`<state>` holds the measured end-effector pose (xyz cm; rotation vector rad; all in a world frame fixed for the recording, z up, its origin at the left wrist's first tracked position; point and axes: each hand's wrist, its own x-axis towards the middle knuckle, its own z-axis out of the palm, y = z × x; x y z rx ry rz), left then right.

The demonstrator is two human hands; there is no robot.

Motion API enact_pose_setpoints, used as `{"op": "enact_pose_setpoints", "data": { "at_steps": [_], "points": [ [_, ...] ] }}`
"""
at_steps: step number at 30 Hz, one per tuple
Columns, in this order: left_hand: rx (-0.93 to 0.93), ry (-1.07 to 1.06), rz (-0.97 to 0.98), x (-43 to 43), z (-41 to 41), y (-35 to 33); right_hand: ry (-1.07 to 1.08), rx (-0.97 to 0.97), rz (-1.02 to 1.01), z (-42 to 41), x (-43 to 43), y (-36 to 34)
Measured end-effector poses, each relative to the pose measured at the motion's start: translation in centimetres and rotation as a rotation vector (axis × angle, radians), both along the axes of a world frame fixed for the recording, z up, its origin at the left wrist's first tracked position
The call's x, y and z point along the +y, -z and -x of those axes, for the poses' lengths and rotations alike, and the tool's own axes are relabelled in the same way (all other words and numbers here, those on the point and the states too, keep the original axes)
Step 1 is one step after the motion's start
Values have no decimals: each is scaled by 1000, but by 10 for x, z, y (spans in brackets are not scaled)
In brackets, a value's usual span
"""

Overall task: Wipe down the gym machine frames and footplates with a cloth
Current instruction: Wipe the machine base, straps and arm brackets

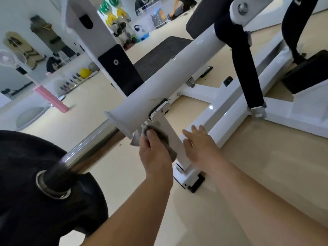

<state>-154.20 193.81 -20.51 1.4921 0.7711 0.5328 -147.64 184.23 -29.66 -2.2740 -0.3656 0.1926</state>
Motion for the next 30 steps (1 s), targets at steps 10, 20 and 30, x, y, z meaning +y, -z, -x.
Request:
{"op": "enact_pose_setpoints", "data": {
  "at_steps": [10,20,30],
  "points": [
    [184,135,449,3,-10,77,-61,-1,169,-1,0,12],
    [11,128,241,-7,-18,51,-85,22,219,-6,-11,17],
    [63,10,453,-8,-22,44,-53,-35,201,-1,-5,9]
  ]
}}
